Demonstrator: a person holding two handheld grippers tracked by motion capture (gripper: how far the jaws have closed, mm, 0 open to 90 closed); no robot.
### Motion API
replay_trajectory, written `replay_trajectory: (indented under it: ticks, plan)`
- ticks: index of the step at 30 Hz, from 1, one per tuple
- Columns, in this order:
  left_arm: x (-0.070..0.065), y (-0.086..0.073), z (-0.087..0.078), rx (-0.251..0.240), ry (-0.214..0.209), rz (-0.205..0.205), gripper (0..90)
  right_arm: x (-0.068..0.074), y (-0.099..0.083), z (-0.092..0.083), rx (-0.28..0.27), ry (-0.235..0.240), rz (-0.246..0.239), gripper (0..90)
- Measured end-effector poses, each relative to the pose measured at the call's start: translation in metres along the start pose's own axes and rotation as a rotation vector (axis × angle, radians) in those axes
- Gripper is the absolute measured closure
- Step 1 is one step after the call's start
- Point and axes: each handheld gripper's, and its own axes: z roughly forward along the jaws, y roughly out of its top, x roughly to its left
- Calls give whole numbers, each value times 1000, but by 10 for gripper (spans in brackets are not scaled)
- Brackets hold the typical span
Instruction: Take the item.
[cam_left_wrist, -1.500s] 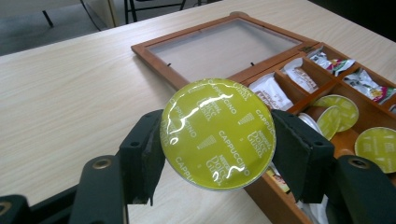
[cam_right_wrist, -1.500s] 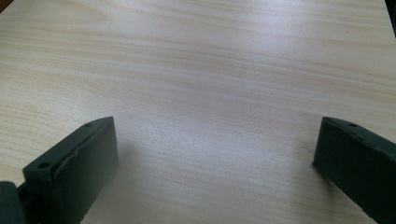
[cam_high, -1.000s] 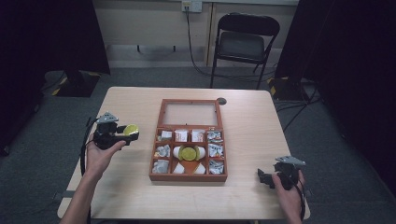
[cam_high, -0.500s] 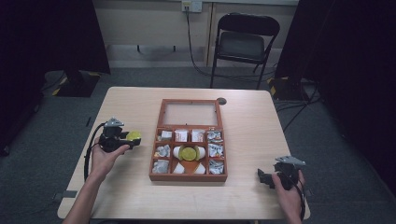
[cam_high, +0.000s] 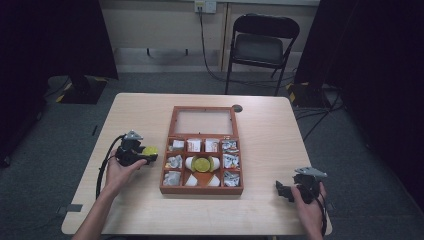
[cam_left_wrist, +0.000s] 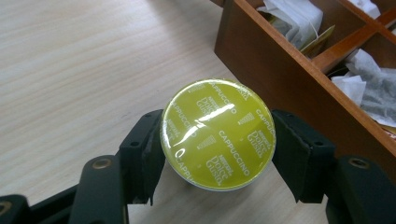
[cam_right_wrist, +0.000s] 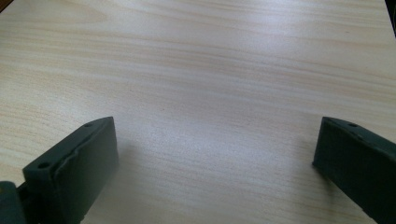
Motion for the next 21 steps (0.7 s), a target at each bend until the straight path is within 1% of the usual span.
replay_trajectory:
  ticks: [1,3,4,6,9,11,13,18,20,21]
  plan:
    - [0,0,0,4,-2,5,381,0,0,0,0,0,0,0]
    - [-2,-1,1,4,-1,3,381,0,0,0,0,0,0,0]
    - [-2,-1,2,11,-3,9,381,0,0,0,0,0,0,0]
    - [-2,-1,3,9,5,0,381,0,0,0,0,0,0,0]
    - [0,-2,4,9,2,-10,380,0,0,0,0,0,0,0]
    - [0,-3,4,1,1,-28,379,0,0,0,0,0,0,0]
    - [1,-3,4,-4,10,-43,377,0,0,0,0,0,0,0]
    - [3,-3,3,5,-5,-32,369,0,0,0,0,0,0,0]
    - [2,-3,4,9,-3,-42,341,0,0,0,0,0,0,0]
    - [2,-3,4,6,-9,-42,334,0,0,0,0,0,0,0]
